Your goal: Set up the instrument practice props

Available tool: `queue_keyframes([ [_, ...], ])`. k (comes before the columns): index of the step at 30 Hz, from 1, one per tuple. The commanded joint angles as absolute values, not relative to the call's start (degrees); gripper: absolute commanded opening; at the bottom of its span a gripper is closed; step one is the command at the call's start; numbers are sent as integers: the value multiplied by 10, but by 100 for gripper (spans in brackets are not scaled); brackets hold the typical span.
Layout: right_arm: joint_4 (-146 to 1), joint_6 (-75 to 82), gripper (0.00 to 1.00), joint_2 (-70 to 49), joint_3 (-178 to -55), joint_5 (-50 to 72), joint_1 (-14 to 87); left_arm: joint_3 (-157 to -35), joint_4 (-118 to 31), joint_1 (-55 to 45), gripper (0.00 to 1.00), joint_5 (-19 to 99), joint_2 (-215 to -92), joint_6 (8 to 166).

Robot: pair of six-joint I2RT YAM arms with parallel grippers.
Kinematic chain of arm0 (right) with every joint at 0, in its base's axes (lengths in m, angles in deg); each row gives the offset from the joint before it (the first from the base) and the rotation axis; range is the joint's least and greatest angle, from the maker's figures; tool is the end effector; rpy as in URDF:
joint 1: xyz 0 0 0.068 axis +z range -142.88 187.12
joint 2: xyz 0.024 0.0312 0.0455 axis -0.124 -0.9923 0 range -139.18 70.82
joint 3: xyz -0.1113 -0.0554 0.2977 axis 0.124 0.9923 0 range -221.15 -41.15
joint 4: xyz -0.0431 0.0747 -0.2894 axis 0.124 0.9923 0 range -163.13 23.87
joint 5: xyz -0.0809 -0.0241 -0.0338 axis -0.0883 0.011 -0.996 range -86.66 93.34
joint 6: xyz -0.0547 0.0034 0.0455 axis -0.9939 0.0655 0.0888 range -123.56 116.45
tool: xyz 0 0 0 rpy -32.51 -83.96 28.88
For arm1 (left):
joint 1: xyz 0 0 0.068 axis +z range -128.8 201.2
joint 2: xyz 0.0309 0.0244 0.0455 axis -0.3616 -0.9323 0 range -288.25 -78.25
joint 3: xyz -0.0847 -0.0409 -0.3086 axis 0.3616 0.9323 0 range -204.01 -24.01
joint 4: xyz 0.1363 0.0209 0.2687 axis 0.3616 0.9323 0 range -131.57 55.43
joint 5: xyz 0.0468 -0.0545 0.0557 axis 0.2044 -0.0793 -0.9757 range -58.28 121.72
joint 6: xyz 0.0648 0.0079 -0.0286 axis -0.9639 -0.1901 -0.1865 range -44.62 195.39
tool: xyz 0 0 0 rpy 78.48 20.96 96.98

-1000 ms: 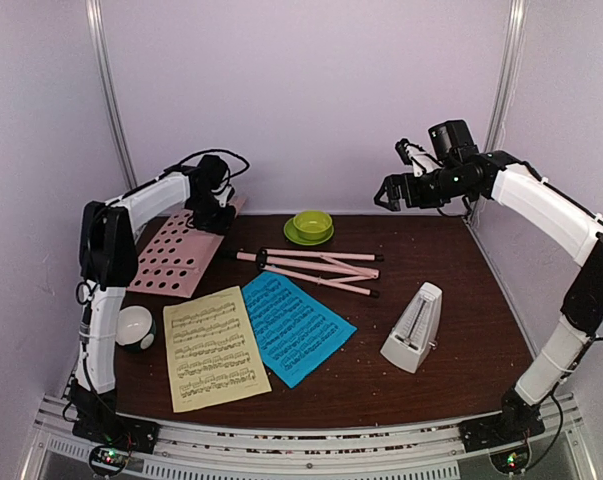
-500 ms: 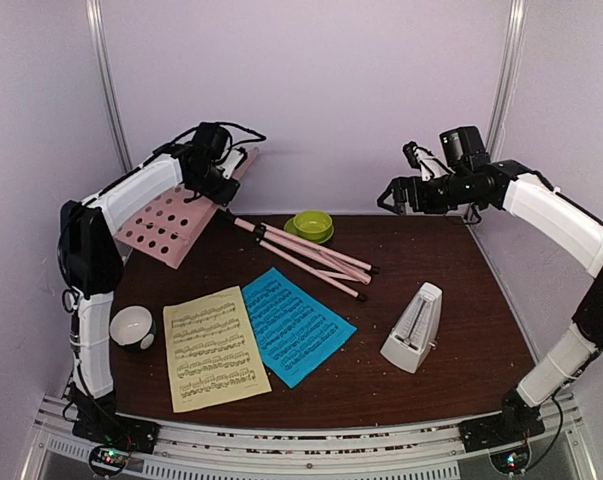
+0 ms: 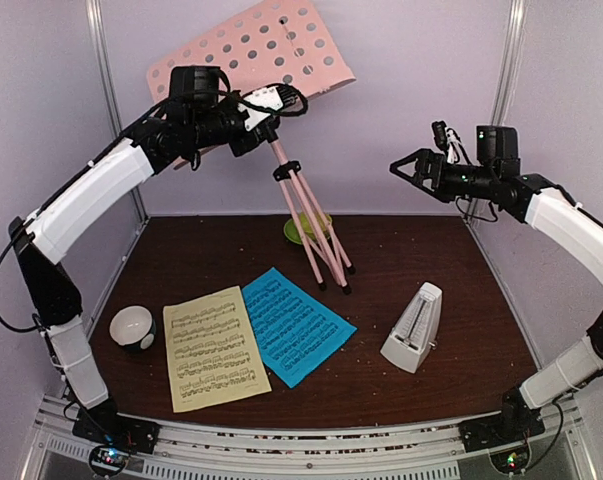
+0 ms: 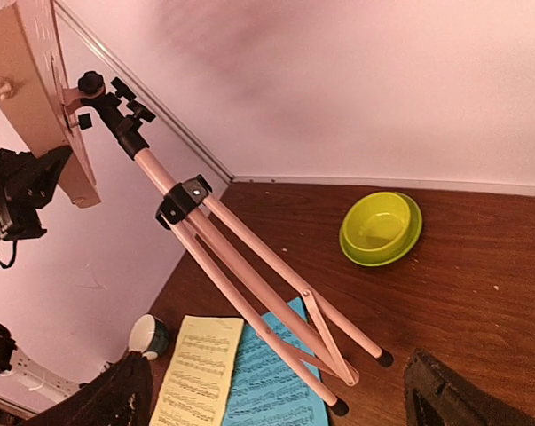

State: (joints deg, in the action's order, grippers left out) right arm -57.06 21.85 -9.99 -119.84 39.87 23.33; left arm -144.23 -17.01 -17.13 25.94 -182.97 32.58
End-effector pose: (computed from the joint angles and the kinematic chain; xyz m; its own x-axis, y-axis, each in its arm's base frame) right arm 0.3499 0.1380 0.4363 -0.5999 0.1846 -0.7784 -0.5645 0.5917 0.5754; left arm 0.3897 -0.3006 0.5322 0.2757 0.6439 -0.7137 0.4795 0.5515 0.6826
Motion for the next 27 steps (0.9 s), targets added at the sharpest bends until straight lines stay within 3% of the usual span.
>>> queue_keyframes([
  [1,-668,280,97,-108,-1211,469,242,-1424,-404,-197,0,322,-1719,211],
  [7,-684,293,95,-137,-1261,513,283,-1398,-376,-235,0,412,-1649,217],
  [11,-778,356,100,-141,-1245,546,299,-1369,-357,-266,0,446,-1604,231],
  [27,-1195,651,100,-187,-1232,690,436,-1366,-276,-379,0,488,-1536,274],
])
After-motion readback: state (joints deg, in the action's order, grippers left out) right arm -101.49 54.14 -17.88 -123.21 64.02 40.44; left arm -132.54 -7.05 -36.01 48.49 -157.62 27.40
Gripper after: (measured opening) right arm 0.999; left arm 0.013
